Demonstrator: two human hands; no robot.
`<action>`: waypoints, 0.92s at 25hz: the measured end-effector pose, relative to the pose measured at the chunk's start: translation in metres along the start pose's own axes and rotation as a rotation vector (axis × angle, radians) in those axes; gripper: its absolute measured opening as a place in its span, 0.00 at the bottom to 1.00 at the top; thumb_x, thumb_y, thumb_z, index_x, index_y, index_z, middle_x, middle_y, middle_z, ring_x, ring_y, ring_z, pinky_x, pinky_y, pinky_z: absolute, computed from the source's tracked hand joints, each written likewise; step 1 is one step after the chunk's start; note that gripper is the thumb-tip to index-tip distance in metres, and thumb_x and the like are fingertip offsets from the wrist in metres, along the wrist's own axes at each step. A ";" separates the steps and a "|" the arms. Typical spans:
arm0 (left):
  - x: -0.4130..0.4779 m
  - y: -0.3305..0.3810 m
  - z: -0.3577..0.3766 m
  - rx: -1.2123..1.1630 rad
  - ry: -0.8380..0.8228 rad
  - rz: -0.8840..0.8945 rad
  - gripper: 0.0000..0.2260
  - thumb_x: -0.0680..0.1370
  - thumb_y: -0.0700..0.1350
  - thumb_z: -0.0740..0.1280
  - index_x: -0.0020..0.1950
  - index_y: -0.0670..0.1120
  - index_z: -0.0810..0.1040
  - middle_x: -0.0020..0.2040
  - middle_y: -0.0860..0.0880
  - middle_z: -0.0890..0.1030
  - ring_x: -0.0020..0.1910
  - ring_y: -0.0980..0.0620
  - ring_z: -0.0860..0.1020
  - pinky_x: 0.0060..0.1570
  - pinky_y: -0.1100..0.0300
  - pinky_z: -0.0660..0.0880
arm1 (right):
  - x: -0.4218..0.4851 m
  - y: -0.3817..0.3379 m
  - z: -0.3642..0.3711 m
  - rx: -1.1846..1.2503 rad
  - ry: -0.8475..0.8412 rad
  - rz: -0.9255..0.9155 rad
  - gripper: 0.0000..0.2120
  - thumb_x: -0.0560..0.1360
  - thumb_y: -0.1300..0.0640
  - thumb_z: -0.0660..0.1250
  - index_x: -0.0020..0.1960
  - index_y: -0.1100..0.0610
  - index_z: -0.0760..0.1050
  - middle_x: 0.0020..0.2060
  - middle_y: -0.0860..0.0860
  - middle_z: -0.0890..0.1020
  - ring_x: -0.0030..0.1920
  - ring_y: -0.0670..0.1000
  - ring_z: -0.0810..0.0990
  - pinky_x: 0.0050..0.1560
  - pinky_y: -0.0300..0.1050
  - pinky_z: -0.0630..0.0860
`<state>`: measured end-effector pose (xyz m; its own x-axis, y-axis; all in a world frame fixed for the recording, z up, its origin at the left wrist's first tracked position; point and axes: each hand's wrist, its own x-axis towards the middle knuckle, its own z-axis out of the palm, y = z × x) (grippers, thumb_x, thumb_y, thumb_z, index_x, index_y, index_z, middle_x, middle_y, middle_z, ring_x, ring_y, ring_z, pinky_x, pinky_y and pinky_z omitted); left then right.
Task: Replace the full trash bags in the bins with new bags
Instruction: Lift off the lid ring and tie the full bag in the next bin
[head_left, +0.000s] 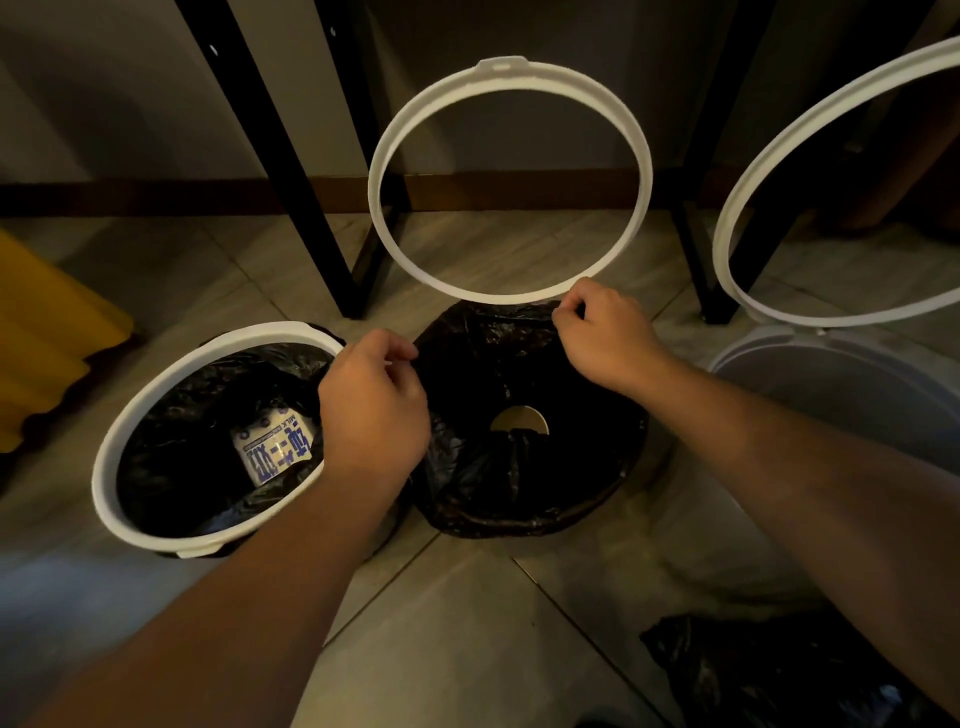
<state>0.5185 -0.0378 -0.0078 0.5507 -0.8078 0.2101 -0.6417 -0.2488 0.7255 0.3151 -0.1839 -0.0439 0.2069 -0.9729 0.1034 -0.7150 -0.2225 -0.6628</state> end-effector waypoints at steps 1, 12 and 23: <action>-0.001 0.004 -0.001 -0.077 -0.004 -0.068 0.06 0.81 0.41 0.68 0.53 0.52 0.81 0.49 0.53 0.83 0.47 0.54 0.81 0.53 0.51 0.80 | 0.002 -0.001 -0.001 0.023 0.006 0.012 0.10 0.81 0.47 0.64 0.43 0.50 0.76 0.34 0.47 0.81 0.36 0.48 0.79 0.32 0.44 0.69; -0.035 0.001 -0.030 -0.180 -0.411 -0.284 0.15 0.78 0.38 0.71 0.52 0.59 0.87 0.42 0.54 0.88 0.43 0.52 0.86 0.46 0.55 0.83 | -0.001 -0.016 -0.036 0.128 -0.218 -0.085 0.18 0.75 0.65 0.71 0.54 0.42 0.79 0.46 0.42 0.79 0.36 0.37 0.77 0.32 0.25 0.69; -0.052 0.002 -0.057 0.250 -0.192 0.063 0.18 0.74 0.30 0.66 0.55 0.49 0.85 0.62 0.51 0.80 0.64 0.48 0.78 0.63 0.64 0.68 | -0.009 -0.030 -0.065 -0.062 -0.442 -0.061 0.11 0.75 0.53 0.75 0.44 0.37 0.76 0.44 0.45 0.81 0.42 0.46 0.80 0.32 0.38 0.71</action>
<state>0.5190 0.0341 0.0198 0.4104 -0.9059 0.1047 -0.7955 -0.2995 0.5268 0.2913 -0.1728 0.0231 0.5059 -0.8404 -0.1944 -0.7283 -0.2954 -0.6183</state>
